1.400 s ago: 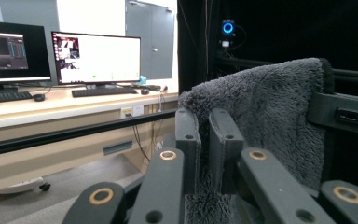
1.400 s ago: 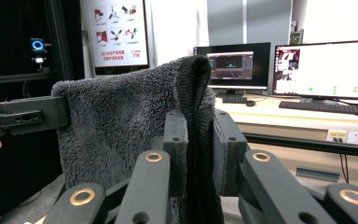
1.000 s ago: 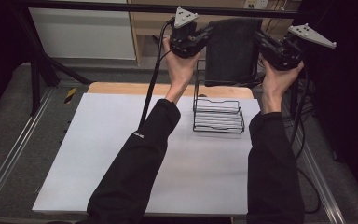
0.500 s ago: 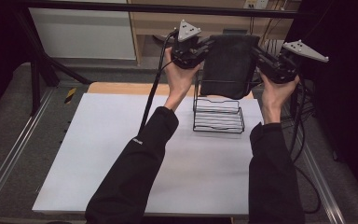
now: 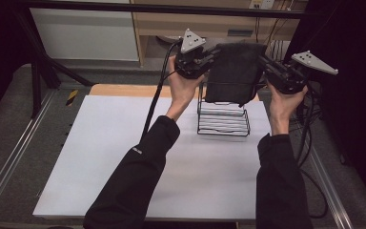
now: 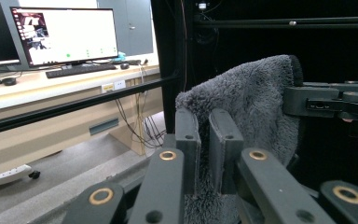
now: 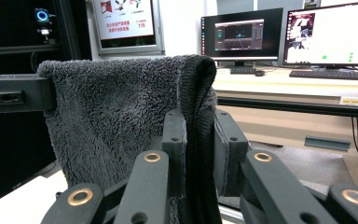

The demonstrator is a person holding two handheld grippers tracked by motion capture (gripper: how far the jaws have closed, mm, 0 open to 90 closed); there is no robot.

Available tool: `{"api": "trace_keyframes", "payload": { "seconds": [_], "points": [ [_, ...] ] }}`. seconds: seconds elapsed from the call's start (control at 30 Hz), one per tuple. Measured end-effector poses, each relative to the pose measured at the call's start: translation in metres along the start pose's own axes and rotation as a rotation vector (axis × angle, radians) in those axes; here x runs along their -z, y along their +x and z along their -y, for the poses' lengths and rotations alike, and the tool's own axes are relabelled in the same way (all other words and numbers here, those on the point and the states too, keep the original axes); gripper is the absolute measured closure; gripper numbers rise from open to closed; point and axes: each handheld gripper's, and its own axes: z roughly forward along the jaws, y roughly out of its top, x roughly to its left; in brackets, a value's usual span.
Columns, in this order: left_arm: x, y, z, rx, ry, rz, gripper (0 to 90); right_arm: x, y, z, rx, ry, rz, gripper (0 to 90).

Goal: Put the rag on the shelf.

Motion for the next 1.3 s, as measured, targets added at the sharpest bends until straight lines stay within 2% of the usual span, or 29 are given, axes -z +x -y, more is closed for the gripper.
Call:
{"api": "trace_keyframes", "payload": {
  "seconds": [0.23, 0.7, 1.03, 1.3],
  "points": [
    [0.006, -0.005, 0.002, -0.020, -0.005, 0.016, 82.8, 0.007, 0.002, 0.004, 0.009, -0.008, -0.003, 77.4],
    [0.015, -0.012, 0.010, -0.031, -0.011, 0.032, 82.8, 0.019, 0.008, 0.013, 0.035, -0.024, -0.003, 77.3],
    [0.021, -0.016, 0.018, -0.028, -0.007, 0.052, 82.8, 0.025, 0.010, 0.021, 0.040, -0.020, -0.007, 77.3],
    [0.024, -0.023, 0.027, -0.050, -0.003, 0.053, 82.9, 0.031, 0.010, 0.032, 0.042, -0.034, -0.009, 77.3]
  ]
}}
